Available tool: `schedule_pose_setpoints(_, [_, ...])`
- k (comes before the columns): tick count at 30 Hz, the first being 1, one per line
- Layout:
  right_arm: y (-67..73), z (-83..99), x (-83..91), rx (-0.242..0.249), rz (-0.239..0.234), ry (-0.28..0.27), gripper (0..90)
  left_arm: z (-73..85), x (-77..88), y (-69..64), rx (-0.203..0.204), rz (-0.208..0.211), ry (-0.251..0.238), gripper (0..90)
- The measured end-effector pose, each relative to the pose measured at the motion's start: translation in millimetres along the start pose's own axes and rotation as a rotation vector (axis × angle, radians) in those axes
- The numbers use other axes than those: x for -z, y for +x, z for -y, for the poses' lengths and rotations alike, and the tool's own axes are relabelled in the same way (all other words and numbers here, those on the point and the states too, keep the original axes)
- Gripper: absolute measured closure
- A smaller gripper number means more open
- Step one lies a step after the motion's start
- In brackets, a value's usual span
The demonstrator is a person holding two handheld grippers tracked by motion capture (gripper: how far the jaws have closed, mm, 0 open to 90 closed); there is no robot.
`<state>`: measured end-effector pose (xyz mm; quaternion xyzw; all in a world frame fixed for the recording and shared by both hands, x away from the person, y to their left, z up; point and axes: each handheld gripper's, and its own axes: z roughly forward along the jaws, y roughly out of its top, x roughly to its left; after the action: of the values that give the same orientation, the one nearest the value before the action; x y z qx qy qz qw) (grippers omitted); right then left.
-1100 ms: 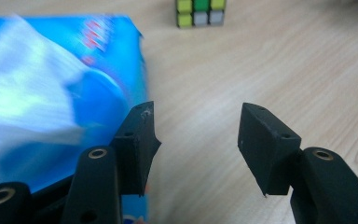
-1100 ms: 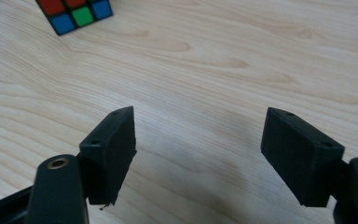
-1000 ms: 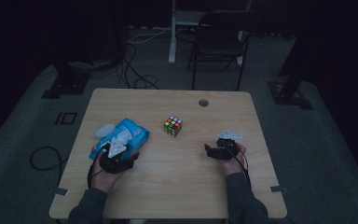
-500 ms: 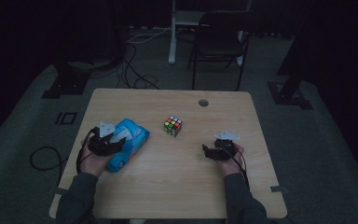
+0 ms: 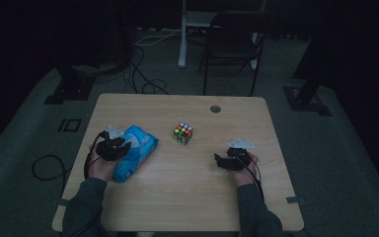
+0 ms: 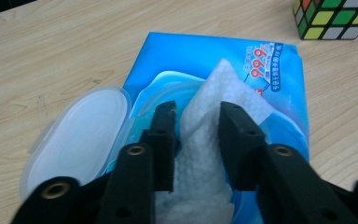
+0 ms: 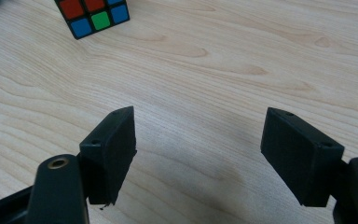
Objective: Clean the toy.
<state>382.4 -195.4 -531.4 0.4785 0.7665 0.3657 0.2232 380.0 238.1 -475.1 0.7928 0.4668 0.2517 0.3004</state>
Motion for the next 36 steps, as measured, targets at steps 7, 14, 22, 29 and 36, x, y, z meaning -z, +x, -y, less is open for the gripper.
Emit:
schedule_pose_setpoints(7, [0.3,1.0,-0.3,0.001,0.001,0.000,26.3,-0.7,-0.2,-4.2,-0.038,0.011,0.006,85.4])
schedule_pose_setpoints(14, [-0.2,1.3,-0.4,0.001,-0.001,0.000,27.0,-6.8,13.1,-1.6,-0.025,0.038,-0.045,87.3])
schedule_pose_setpoints(22, [0.5,1.5,0.1,0.000,0.000,0.000,27.0,-19.3,32.0,-3.9,-0.034,0.053,-0.112,87.5])
schedule_pose_setpoints(29, [0.6,1.3,0.5,0.005,-0.002,-0.004,27.0,-33.8,46.4,-13.1,-0.047,0.112,-0.178,87.7])
schedule_pose_setpoints(36, [0.6,1.2,1.1,0.003,-0.004,-0.008,27.0,-45.2,51.6,-22.3,-0.061,0.153,-0.229,87.7])
